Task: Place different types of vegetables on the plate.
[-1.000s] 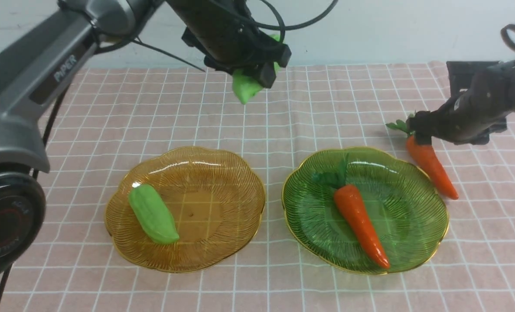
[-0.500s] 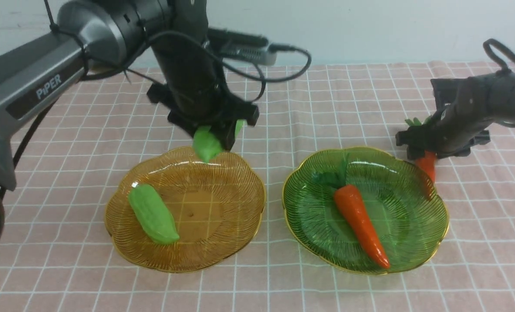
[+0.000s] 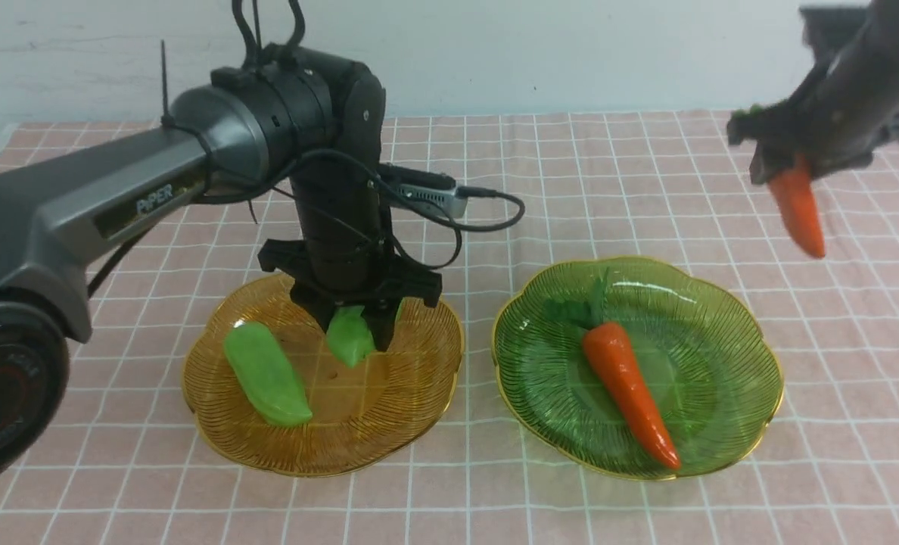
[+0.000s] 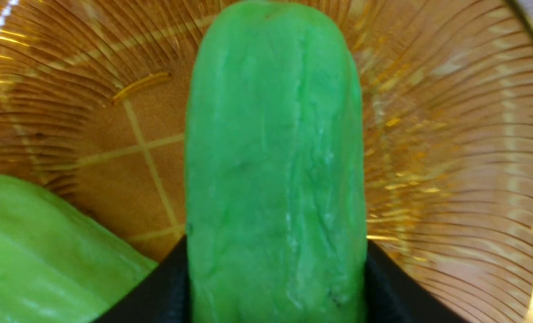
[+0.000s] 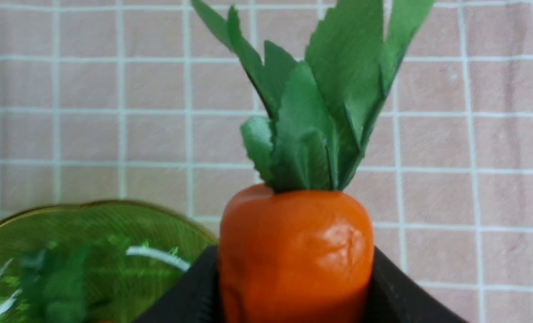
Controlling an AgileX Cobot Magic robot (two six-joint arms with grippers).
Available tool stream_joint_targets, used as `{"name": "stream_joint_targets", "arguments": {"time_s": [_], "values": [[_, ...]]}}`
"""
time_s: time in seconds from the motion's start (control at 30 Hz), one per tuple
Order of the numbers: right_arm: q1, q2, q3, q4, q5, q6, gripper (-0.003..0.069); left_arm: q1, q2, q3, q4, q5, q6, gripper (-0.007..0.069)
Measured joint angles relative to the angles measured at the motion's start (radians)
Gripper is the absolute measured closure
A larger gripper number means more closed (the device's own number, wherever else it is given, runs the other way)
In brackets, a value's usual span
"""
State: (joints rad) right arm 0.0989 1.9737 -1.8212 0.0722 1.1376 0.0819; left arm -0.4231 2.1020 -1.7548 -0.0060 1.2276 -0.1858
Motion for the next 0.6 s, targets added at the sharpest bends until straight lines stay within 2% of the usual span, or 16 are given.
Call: {"name": "stream_joint_targets", "arguments": {"time_s": [0.1,0.17,0.3,0.37,0.47,0.5,0.6], "values": [[0.013,-0.008,-0.001,0.080,0.086,-0.024,0.0335,0.000,0.015,0.000,0.028,-0.002,0.000,0.0228],[0.027,0.007,0.002,0.108,0.099,-0.034,0.0335,0.000,0.018,0.000,0.050,-0.002,0.000,0.0138],[0.055,0.018,0.016,0.112,0.103,-0.053,0.0335,0.000,0.018,0.000,0.071,-0.004,0.000,0.0000],[0.070,0.018,0.030,0.113,0.103,-0.055,0.0335,0.000,0.017,0.000,0.071,-0.004,0.000,-0.0027],[0.087,0.018,0.074,0.118,0.102,-0.056,0.0310,0.000,0.005,0.002,0.063,-0.004,0.000,-0.0015],[0.088,0.018,0.084,0.121,0.102,-0.057,0.0288,0.000,-0.007,0.007,0.055,-0.005,0.000,0.0015],[0.089,0.018,0.134,0.122,0.102,-0.059,0.0207,0.000,-0.091,0.026,0.042,-0.005,0.004,0.0242]]}}
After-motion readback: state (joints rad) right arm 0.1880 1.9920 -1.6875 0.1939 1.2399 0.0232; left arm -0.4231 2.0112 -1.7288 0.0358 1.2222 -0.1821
